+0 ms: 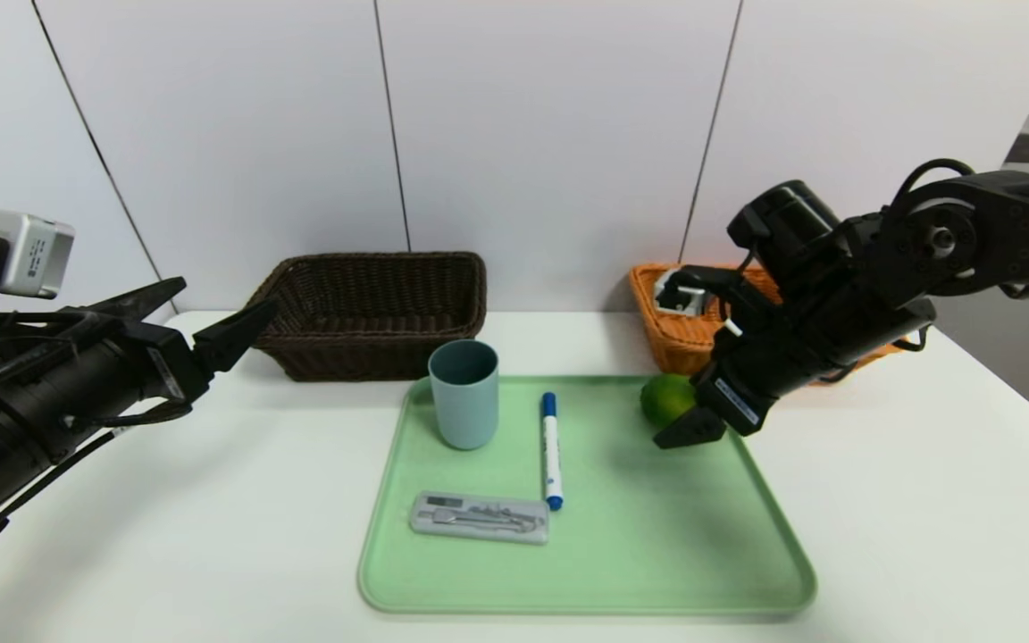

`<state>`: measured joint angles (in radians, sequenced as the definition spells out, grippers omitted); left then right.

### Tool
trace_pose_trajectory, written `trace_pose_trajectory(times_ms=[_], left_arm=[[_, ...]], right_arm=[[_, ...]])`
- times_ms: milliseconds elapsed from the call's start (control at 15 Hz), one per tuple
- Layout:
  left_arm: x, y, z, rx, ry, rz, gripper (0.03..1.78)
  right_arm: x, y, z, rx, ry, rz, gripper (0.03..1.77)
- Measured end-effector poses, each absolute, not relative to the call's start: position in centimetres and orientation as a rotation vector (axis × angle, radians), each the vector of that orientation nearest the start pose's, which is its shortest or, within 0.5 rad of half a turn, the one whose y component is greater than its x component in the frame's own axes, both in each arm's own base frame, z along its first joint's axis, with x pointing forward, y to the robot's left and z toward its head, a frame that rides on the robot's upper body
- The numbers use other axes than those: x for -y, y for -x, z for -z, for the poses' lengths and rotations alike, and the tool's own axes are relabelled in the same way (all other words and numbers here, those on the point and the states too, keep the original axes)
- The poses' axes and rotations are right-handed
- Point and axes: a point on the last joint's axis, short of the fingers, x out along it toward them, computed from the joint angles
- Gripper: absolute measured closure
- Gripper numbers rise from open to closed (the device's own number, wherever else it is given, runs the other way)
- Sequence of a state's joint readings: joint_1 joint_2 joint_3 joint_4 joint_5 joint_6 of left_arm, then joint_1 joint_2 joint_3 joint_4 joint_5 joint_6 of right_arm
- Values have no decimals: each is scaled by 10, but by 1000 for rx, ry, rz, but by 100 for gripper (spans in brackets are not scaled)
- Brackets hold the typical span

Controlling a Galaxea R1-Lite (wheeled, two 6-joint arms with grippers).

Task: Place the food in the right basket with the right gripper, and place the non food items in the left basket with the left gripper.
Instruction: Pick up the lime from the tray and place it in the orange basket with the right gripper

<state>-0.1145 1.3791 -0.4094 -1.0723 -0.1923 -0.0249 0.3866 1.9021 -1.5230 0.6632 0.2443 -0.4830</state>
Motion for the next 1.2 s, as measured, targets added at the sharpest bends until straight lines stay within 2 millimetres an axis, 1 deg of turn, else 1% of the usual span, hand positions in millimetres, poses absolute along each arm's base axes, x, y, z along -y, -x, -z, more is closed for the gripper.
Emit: trace_pose_trajectory(times_ms=[200,600,867,1200], left_arm=[[28,-203,-203,97,23,308,12],[28,-203,-202,93,23,308,12],[28,-204,-201,88,24,308,12],[28,-206,-200,84,25,308,12]], right_arm=[[-129,-313,-199,-907,509,-788,10],[-123,-324,-189,-931,498,-762,9],[-123,-332,-177,-952,490,-758,9],[-124,-339,-170,-960,490,-756,9]])
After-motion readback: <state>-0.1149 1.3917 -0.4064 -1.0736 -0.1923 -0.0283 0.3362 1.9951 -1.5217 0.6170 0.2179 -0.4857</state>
